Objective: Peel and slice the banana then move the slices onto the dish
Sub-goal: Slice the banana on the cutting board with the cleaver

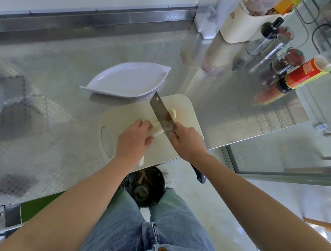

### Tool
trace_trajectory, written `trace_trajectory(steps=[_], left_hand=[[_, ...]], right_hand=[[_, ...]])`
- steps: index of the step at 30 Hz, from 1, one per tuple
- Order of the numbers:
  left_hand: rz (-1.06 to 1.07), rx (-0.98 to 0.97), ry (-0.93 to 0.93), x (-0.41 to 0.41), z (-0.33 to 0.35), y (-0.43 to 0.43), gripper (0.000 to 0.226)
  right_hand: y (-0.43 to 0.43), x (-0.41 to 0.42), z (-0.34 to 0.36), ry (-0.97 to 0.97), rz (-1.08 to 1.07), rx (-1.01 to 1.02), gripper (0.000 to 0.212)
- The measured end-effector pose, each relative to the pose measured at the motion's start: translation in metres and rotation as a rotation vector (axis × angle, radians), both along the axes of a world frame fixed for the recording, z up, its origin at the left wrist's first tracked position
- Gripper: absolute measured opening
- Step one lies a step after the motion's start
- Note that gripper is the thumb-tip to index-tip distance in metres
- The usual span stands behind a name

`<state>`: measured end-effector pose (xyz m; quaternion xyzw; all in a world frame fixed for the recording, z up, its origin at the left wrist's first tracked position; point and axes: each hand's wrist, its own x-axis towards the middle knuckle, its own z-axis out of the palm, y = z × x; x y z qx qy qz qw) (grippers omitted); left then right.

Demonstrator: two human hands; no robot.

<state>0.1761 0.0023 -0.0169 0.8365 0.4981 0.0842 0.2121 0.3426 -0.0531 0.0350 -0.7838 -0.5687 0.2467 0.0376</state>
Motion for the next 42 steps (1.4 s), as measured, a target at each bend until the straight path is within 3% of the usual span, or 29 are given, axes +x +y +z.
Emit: trace_trajectory(steps=[21, 31, 42], left_hand=[[0.003, -0.026, -0.008, 0.001, 0.000, 0.001, 0.024], [-0.004, -0.002, 0.012, 0.000, -0.002, 0.001, 0.026], [0.001, -0.027, 0.006, 0.001, -0.001, 0.002, 0.027]], right_hand=[[0.000, -0.011, -0.015, 0.009, 0.028, -0.098, 0.017], [0.001, 0.000, 0.008, 0.009, 0.031, 0.061, 0.024], [0.000, -0.006, -0.002, -0.029, 0.056, -0.047, 0.017]])
